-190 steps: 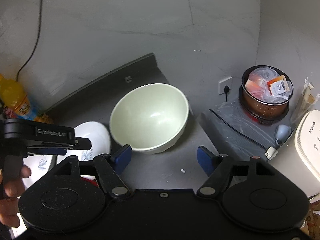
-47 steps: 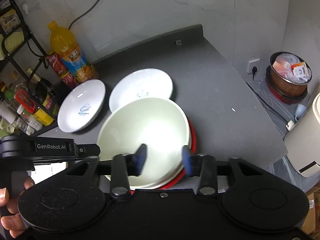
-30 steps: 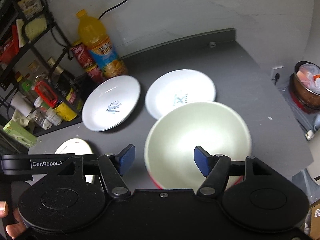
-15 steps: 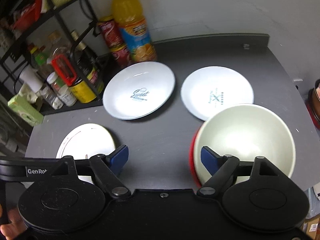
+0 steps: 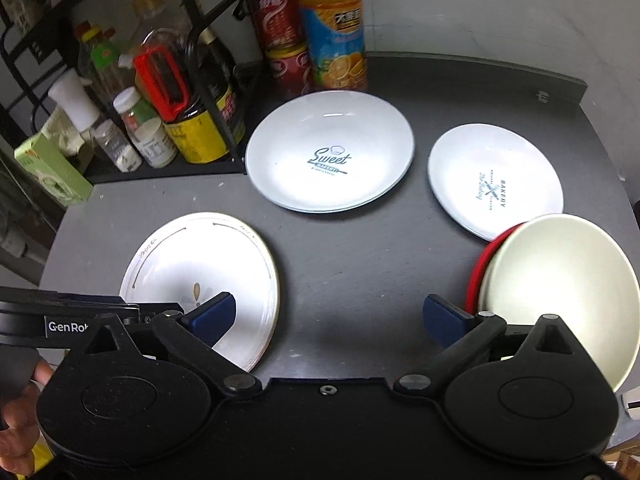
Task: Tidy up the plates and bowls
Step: 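Move both grippers toward the flower-pattern white plate, then move both grippers to the rim of the white 'Sweet' plate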
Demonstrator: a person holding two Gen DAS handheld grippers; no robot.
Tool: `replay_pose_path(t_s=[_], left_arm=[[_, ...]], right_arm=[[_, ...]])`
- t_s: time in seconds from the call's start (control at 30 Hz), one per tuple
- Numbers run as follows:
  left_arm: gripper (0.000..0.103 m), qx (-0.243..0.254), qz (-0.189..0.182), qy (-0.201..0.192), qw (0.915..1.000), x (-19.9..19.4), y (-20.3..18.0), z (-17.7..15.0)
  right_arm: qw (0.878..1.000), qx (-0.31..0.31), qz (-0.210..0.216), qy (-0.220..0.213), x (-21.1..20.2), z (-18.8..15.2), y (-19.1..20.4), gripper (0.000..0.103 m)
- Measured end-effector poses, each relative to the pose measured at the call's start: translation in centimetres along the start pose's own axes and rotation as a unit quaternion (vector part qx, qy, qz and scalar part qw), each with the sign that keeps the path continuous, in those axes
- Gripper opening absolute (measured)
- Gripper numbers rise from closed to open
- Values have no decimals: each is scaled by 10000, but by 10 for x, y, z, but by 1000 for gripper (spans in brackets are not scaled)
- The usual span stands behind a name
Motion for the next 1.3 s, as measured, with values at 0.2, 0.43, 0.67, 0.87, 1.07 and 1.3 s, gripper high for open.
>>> replay_pose_path(t_s=[0.2, 0.43, 0.67, 0.87, 1.07, 1.3], left_arm=[[72, 9, -60, 68, 10000, 3, 16, 6], [72, -203, -190, 186, 9994, 11, 33, 10], [72, -199, -226, 211, 9993, 12, 38, 22], [72, -190, -253, 103, 9994, 17, 41, 43], [72, -299, -288, -3, 9991, 29, 45, 65], [70, -589, -363, -207, 9974, 47, 46, 86]], right_arm=[[9993, -234, -277, 61, 4, 4, 14, 103], [9979, -402, -482, 157, 10, 7, 21, 103], [9979, -163, -626, 70, 15, 20, 18, 103], [9974, -21, -716, 11, 27, 33, 14, 103], [9974, 238, -673, -56, 45, 44, 7, 103], [9978, 387, -535, -20, 66, 56, -5, 103]])
Point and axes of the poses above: each gripper's, at about its wrist camera, not at the fingertips, and x roughly the way its jaws point, y to its left, z to its top, the point moved 5 cm from there along x, roughly the way its jaws point, and after that the axes turned 14 degrees about -z, right-handed, at the moved point
